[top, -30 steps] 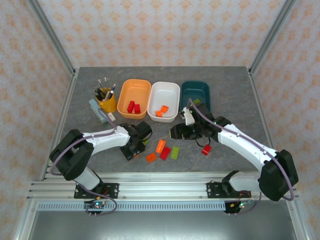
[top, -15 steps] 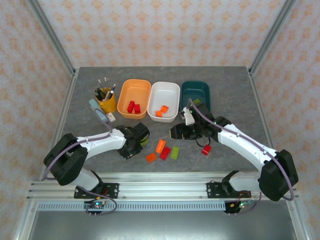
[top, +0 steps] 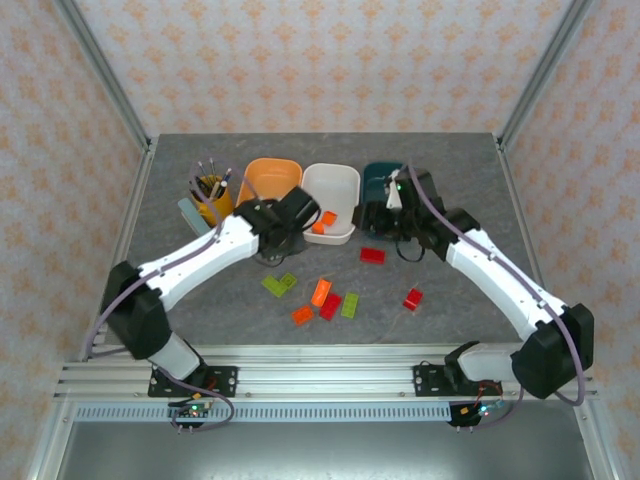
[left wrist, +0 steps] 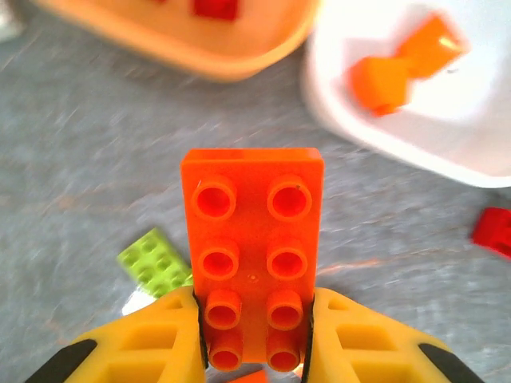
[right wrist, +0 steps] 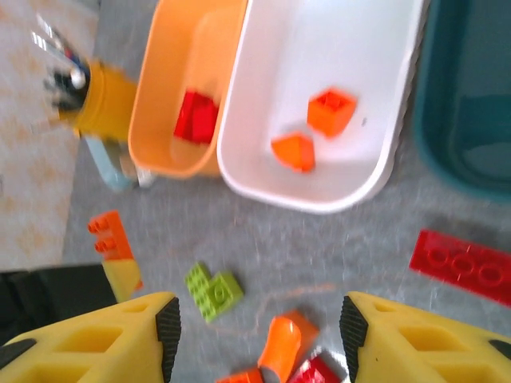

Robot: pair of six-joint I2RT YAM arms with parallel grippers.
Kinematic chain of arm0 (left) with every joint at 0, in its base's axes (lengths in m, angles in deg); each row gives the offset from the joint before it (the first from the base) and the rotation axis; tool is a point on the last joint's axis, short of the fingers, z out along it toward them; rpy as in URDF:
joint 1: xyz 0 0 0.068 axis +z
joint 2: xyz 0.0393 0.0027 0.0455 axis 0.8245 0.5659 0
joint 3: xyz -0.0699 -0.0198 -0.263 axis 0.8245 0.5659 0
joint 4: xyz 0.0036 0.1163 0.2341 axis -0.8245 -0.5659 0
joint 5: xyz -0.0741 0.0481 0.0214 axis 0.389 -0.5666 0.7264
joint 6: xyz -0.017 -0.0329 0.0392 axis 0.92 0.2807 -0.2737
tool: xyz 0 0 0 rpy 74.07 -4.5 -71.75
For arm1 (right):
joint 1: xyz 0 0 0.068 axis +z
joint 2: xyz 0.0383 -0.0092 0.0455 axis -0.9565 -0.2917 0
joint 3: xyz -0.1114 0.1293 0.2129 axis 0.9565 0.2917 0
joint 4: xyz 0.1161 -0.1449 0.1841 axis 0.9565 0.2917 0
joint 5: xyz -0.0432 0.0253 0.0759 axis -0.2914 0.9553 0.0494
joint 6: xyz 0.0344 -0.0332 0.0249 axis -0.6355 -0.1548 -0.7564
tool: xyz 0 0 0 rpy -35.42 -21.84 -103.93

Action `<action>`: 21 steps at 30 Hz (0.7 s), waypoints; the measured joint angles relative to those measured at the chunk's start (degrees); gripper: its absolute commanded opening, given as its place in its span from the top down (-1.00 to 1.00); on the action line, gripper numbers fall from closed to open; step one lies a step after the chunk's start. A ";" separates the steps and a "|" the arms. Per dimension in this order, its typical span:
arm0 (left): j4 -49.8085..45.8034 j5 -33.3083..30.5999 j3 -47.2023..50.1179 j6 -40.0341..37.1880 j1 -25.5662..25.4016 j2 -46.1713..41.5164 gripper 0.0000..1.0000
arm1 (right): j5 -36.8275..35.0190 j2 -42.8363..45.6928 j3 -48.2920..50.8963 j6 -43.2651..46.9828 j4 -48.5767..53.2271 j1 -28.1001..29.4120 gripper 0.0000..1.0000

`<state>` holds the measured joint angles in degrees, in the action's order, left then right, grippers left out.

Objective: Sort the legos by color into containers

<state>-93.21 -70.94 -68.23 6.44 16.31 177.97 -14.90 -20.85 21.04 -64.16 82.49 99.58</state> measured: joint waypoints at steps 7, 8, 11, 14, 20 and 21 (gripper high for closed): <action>-0.15 9.01 -26.56 -12.94 1.97 22.99 0.51 | -0.55 -4.09 -2.82 -9.35 -0.42 -7.28 -0.16; -0.11 10.38 -30.16 -14.47 2.23 26.23 0.52 | -0.57 -4.39 -2.82 -11.10 -0.63 -8.15 -0.16; -0.98 13.64 -38.99 -17.88 2.64 34.99 0.54 | -0.66 -4.44 -2.84 -14.73 -1.03 -9.35 -0.16; -2.36 15.45 -43.34 -19.15 2.99 40.70 0.55 | -1.03 -4.44 -2.95 -17.05 -0.96 -9.55 -0.17; -4.13 16.65 -43.78 -19.43 3.48 43.65 0.53 | -1.49 -3.50 -2.95 -19.02 -0.85 -10.01 -0.17; -4.22 16.98 -43.80 -19.43 3.63 43.67 0.51 | -1.51 -3.19 -2.95 -19.21 -0.85 -10.01 -0.17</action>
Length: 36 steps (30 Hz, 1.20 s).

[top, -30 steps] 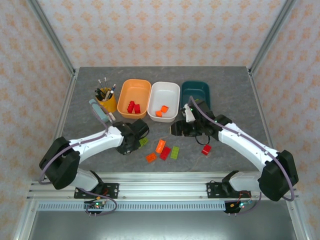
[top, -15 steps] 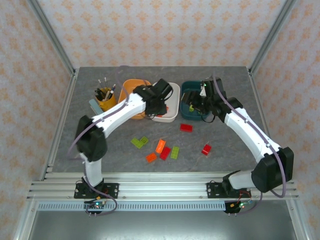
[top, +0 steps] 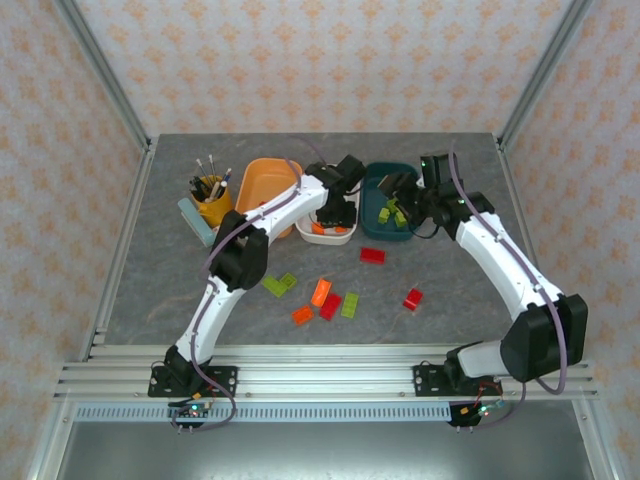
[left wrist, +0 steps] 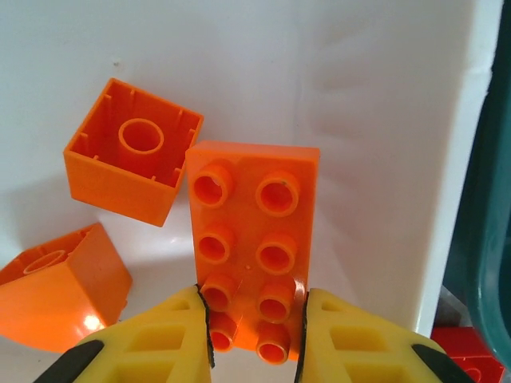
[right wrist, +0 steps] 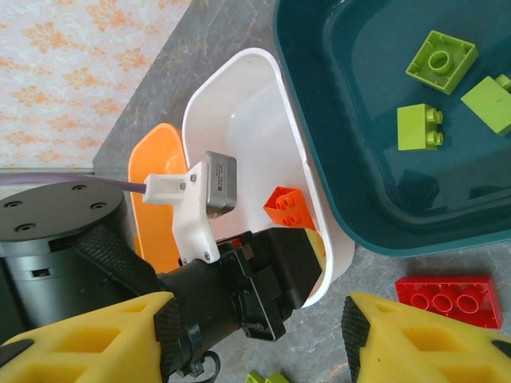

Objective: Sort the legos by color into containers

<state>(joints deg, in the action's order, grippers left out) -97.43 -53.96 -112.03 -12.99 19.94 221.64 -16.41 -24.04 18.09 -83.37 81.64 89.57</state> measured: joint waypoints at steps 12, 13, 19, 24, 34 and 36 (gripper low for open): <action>-0.81 -0.22 -0.07 -0.90 0.13 -0.15 -0.21 | 0.02 1.05 0.17 1.22 1.33 0.02 -0.18; -0.92 -0.61 -0.09 -0.90 0.13 -0.33 -0.24 | 0.02 1.05 0.17 1.79 1.81 0.02 -0.18; -1.60 -2.97 -0.04 0.26 0.13 -5.64 -0.34 | -1.31 1.49 0.17 6.16 7.04 0.79 -0.14; 1.81 -5.68 8.22 1.64 0.13 -20.87 -0.39 | -4.28 3.17 0.17 9.01 13.79 4.96 -0.10; 12.59 -2.54 46.07 2.23 0.24 -56.76 -0.41 | -8.52 1.29 6.38 6.91 23.15 18.84 -0.09; 13.31 -1.49 54.27 2.69 -0.07 -61.59 -0.41 | -8.31 -0.46 9.35 5.60 23.26 21.73 -0.12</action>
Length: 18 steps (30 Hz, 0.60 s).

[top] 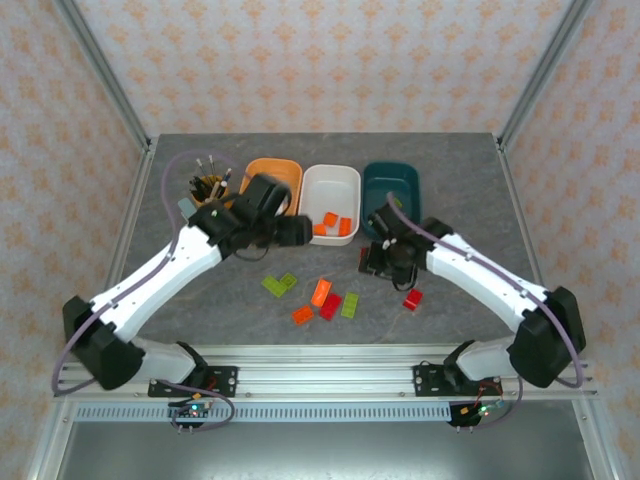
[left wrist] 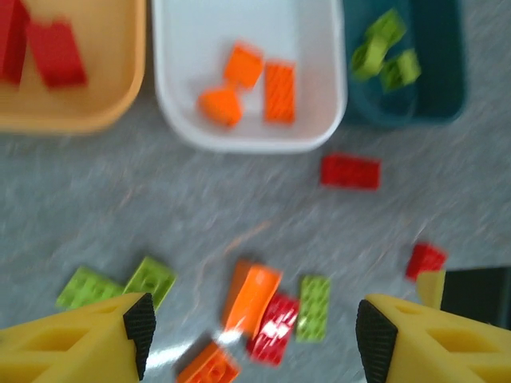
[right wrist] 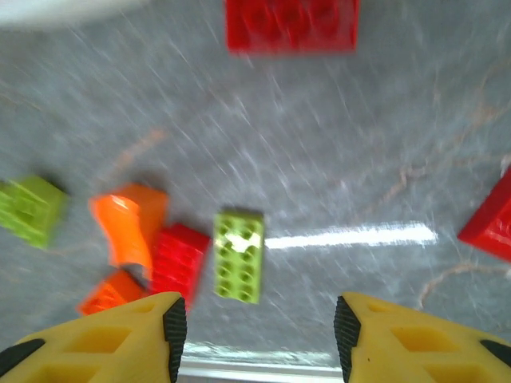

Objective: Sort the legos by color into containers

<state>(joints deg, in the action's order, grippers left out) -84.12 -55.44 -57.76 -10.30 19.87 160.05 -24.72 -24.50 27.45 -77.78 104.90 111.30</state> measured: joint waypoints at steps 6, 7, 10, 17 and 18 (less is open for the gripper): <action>0.28 3.13 17.11 1.44 -1.46 -13.40 -0.42 | 0.22 -4.83 4.22 -5.18 -1.57 6.01 -0.23; 0.28 3.52 19.19 1.84 -1.46 -15.78 -0.43 | 0.17 -5.60 4.22 -6.34 -2.58 6.60 -0.26; 0.24 3.72 22.36 2.43 -1.46 -20.35 -0.43 | -0.70 -7.63 4.22 -9.90 -5.51 7.41 -0.35; 0.28 3.72 22.71 2.58 -1.46 -24.13 -0.43 | -3.85 -11.96 4.22 -18.43 -12.02 7.56 -0.33; 0.28 3.72 22.71 2.58 -1.46 -24.48 -0.43 | -4.11 -12.76 4.15 -19.21 -12.90 7.58 -0.31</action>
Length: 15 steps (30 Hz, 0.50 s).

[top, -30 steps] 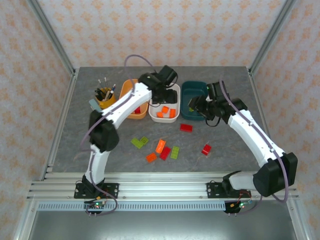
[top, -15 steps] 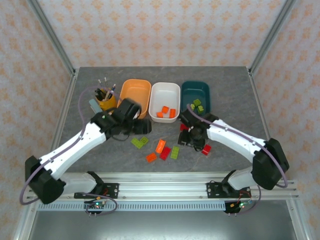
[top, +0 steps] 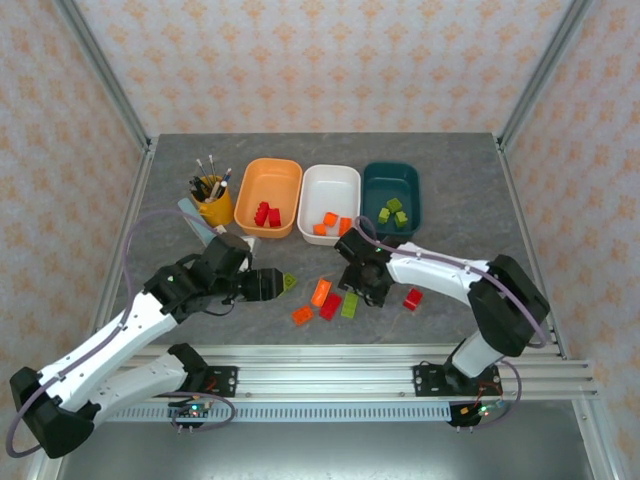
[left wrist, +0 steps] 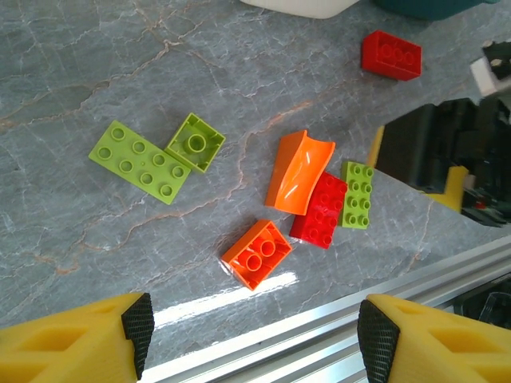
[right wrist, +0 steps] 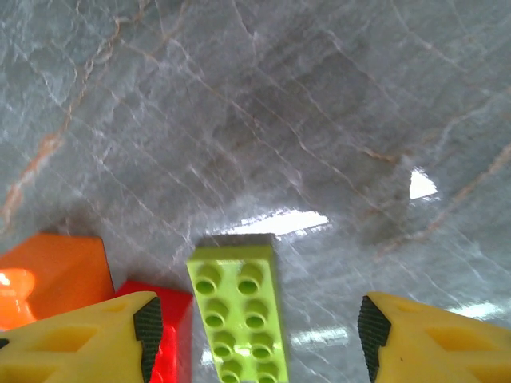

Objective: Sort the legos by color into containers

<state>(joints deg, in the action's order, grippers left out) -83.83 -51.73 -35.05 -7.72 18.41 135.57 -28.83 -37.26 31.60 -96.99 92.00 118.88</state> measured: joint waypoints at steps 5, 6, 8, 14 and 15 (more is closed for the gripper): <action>-0.02 0.00 0.00 0.00 0.00 -1.42 -0.43 | -0.24 -3.80 -1.07 -2.21 -0.96 0.37 -0.24; -0.04 0.00 0.00 0.00 0.00 -1.70 -0.44 | -0.24 -4.11 -1.11 -2.54 -0.94 0.52 -0.23; -0.04 -0.02 0.00 0.00 0.00 -2.23 -0.44 | -0.20 -4.42 -1.11 -3.13 -0.96 0.83 -0.24; -0.02 -0.02 0.02 0.46 0.00 -2.54 -0.44 | 0.04 -5.16 -1.11 -3.76 -2.05 1.42 -0.27; -0.02 -0.02 0.02 0.55 0.00 -2.54 -0.44 | 0.07 -5.55 -1.11 -3.76 -2.03 1.62 -0.25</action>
<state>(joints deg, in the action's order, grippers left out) -83.85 -51.75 -35.03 -7.18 18.41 133.03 -28.76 -42.81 30.48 -100.75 89.97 120.50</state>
